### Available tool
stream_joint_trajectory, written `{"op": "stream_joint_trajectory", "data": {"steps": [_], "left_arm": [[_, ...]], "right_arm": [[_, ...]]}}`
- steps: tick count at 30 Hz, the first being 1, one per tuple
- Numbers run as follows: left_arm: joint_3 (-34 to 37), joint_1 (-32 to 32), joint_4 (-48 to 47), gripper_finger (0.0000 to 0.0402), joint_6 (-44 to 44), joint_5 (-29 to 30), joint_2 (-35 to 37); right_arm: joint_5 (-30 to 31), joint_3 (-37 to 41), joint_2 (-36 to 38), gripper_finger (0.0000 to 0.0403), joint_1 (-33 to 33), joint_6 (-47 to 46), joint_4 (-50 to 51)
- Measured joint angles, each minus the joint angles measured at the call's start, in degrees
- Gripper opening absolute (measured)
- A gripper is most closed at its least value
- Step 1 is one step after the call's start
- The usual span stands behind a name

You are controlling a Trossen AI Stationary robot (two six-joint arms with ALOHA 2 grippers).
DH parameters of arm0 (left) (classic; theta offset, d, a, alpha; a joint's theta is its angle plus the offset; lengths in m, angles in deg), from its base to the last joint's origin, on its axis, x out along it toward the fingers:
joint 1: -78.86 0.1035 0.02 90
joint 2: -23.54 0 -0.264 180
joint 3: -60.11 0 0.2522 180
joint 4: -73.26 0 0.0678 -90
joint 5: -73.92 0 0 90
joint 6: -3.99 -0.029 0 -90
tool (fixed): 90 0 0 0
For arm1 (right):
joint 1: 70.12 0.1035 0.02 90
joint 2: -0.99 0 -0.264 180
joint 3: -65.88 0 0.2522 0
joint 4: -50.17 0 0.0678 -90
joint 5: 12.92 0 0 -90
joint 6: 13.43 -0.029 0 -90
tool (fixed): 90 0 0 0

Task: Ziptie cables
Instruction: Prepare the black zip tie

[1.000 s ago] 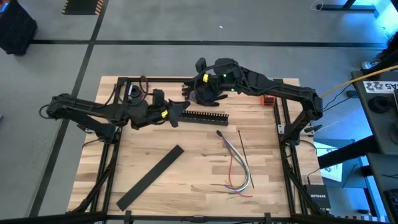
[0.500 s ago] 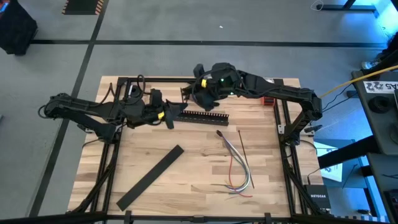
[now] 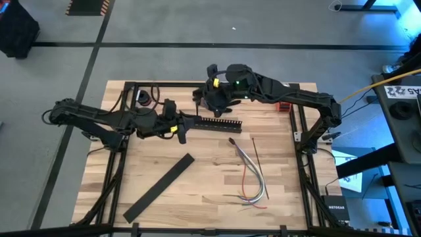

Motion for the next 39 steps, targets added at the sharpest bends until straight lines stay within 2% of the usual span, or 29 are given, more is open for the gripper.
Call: {"op": "stream_joint_trajectory", "data": {"steps": [16, 39], "left_arm": [[0.00, -0.04, 1.20, 0.0001, -0.37, 0.18, 0.07], [0.00, -0.11, 1.34, 0.0001, -1.31, 1.06, 0.07]], "right_arm": [[1.09, -0.02, 0.00, 0.0001, 0.51, 1.93, -0.52], [0.42, -0.02, -0.02, 0.0001, -1.09, -3.67, -0.65]]}}
